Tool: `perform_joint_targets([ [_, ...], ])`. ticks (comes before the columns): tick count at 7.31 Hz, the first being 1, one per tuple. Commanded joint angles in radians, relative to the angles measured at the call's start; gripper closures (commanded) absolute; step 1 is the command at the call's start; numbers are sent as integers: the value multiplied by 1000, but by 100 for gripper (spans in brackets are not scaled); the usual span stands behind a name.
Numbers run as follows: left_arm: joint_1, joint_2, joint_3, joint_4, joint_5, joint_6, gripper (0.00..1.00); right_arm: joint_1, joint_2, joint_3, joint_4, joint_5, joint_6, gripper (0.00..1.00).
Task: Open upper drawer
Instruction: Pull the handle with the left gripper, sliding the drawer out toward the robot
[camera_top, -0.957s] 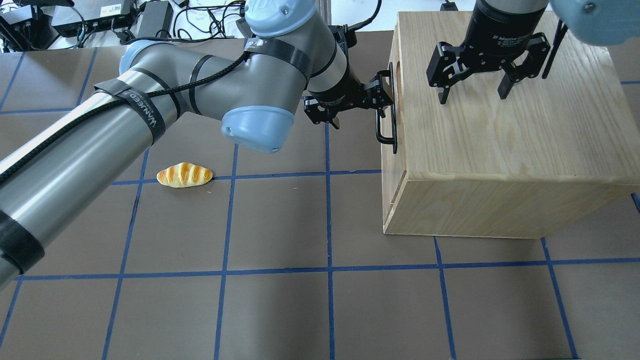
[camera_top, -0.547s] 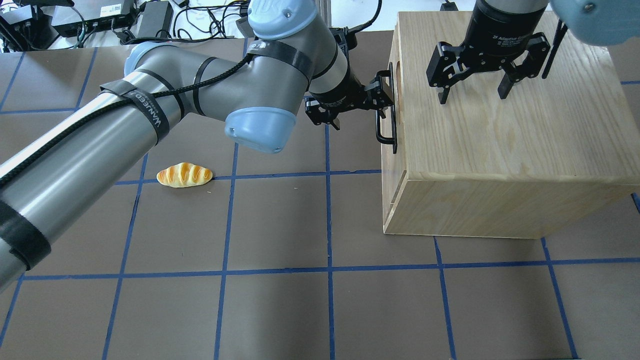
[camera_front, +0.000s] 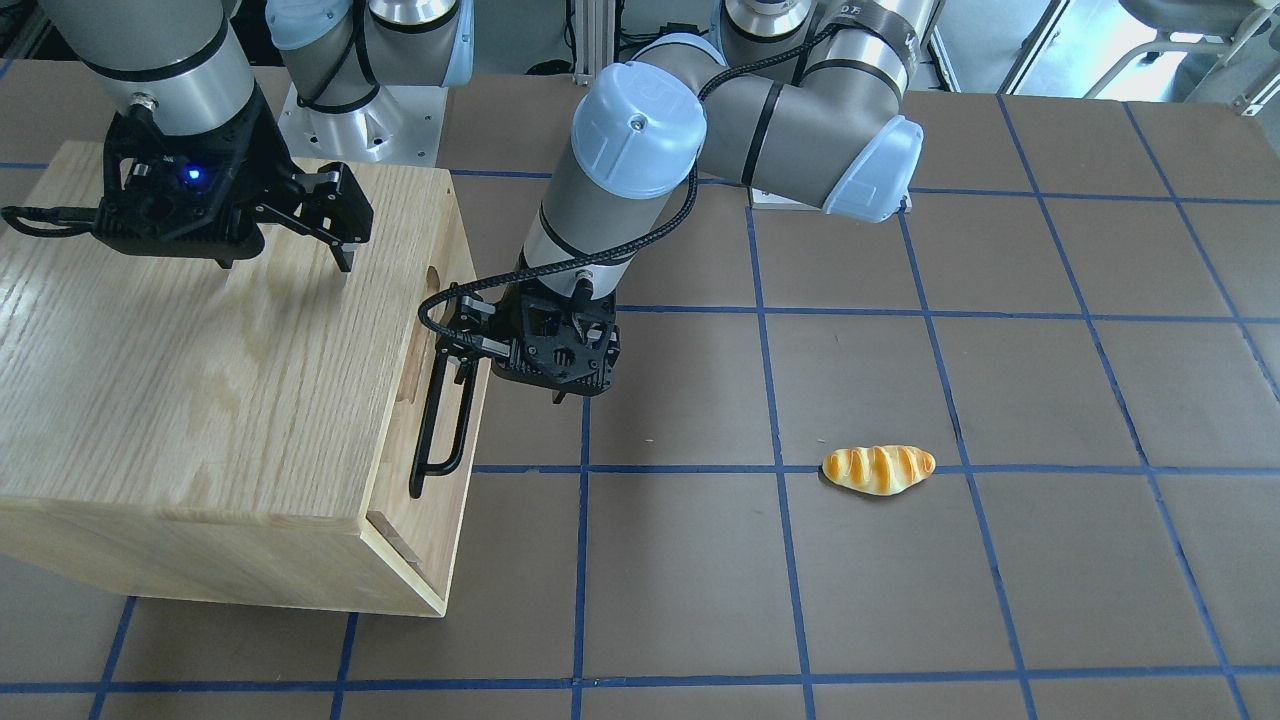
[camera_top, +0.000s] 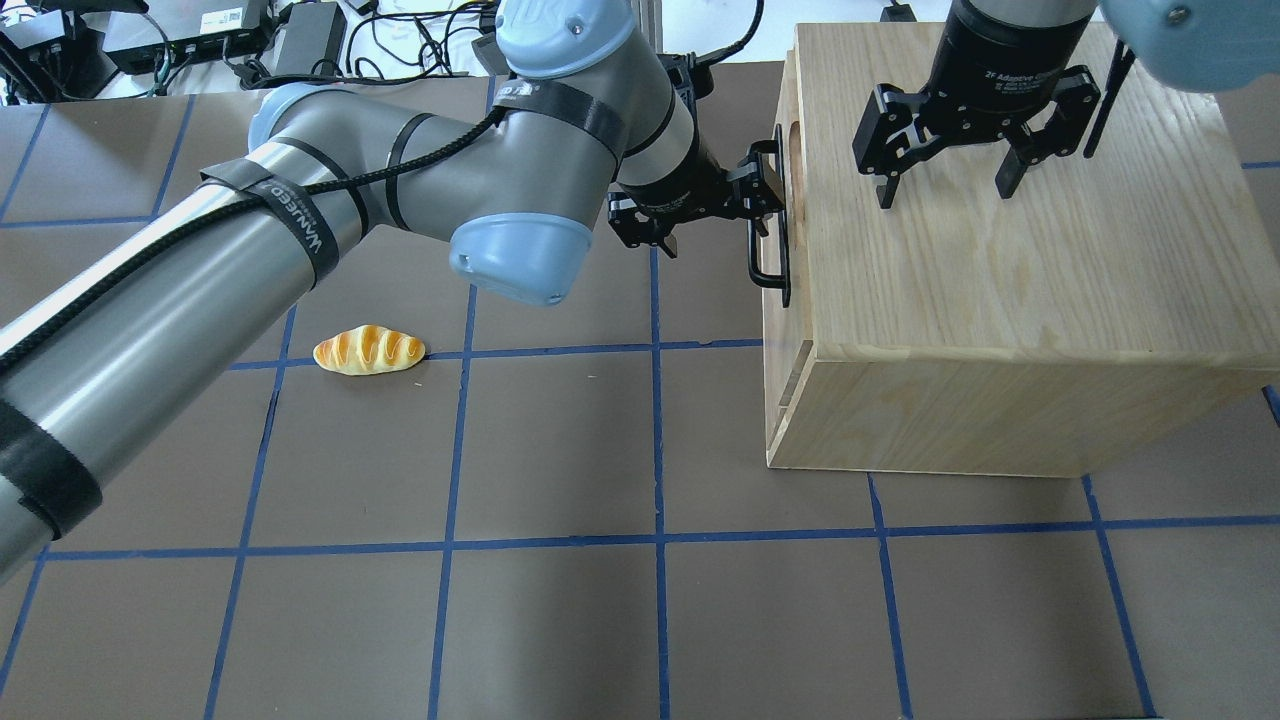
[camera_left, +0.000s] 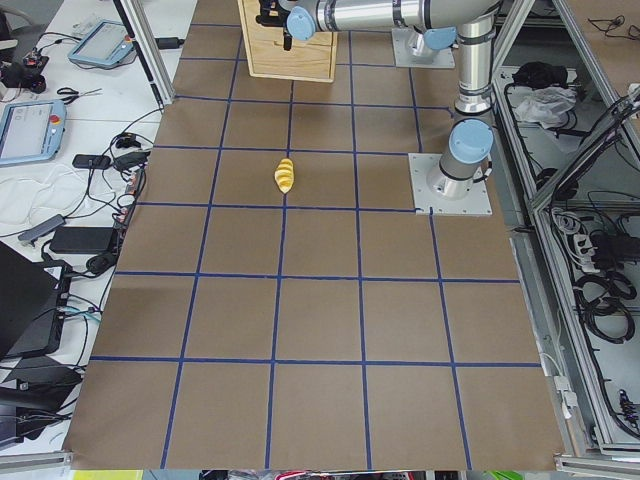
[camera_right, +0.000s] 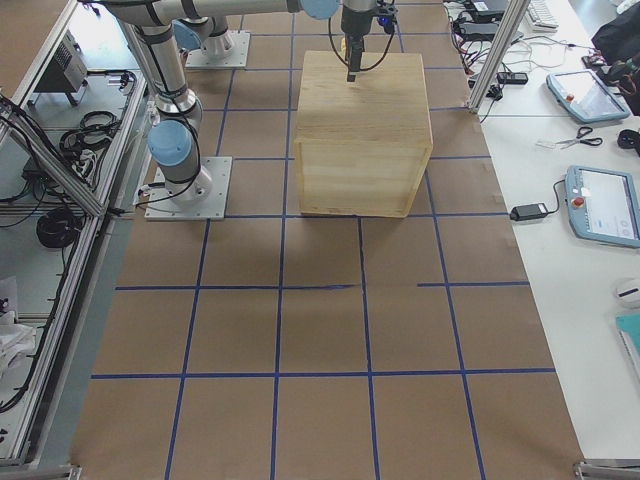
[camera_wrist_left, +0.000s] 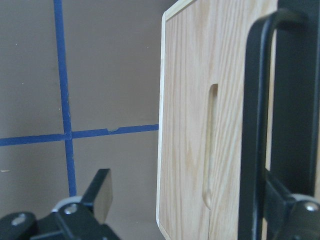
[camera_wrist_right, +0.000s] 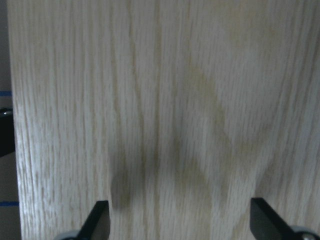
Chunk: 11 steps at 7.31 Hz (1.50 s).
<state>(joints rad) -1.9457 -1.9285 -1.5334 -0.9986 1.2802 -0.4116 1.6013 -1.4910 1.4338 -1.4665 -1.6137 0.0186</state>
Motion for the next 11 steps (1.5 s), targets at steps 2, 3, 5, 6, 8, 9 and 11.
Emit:
perform_joint_targets([
  [2,1,2,1,0,22,0,0,0,0,-1,0,0,0,0],
  [3,2,3,1,0,34,2,0,0,0,-1,0,0,0,0],
  [5,7,8,2,-3,50,4,0,0,0,-1,0,0,1,0],
  [6,10,8,4,-6,48,4,0,0,0,-1,0,0,0,0],
  [8,22,8,27,-32,50,5,0,0,0,-1,0,0,0,0],
  [9,36,10,33,-47,50,14,0,0,0,0,0,0,0,0],
  [11,44,10,32,-52,56,46,0,0,0,-1,0,0,0,0],
])
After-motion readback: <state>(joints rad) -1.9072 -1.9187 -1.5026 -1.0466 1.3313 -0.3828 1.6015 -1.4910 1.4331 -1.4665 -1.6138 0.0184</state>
